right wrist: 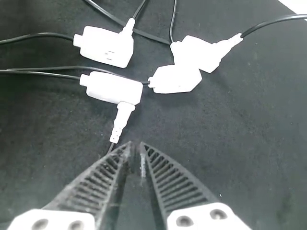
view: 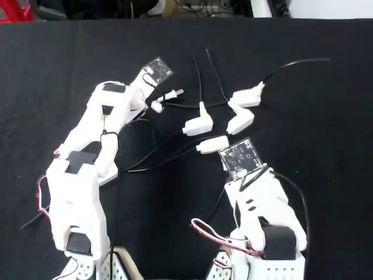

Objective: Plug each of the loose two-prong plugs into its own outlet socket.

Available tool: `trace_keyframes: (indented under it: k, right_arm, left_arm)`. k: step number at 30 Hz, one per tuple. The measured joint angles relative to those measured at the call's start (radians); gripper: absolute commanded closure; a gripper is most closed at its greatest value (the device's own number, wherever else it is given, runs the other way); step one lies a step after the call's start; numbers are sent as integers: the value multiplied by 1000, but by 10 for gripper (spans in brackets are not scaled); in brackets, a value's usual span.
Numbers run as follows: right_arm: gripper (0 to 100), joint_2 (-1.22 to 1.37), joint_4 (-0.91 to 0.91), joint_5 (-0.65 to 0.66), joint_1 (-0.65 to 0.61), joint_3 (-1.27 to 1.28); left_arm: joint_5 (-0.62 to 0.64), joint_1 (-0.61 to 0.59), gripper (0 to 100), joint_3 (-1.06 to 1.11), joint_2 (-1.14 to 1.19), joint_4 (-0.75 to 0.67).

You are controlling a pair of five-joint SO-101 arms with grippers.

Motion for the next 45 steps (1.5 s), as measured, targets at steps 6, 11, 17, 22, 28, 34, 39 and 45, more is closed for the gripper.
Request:
trace_keyframes:
  k: [6,11,17,22,28,34,39,45]
  right_arm:
    - [984,0,0,0,0,0]
    - [984,0,0,0,0,0]
    - [984,0,0,0,0,0]
    - [984,0,0,0,0,0]
    - [984,0,0,0,0,0]
    - [984,0,0,0,0,0]
    - [984,0,0,0,0,0]
    - [985,0,0,0,0,0]
  left_arm:
    - [-152,31,971,-83,0,353]
    - [-169,34,970,-87,-60,419]
    - [57,35,966,-52,-114,149]
    - [488,15,837,60,-114,-170]
    - [908,-18,762,206,-114,-336]
    - [937,20,762,273,-114,-342]
    - [870,20,762,275,-123,-322]
    - [997,-31,762,264,-167,-408]
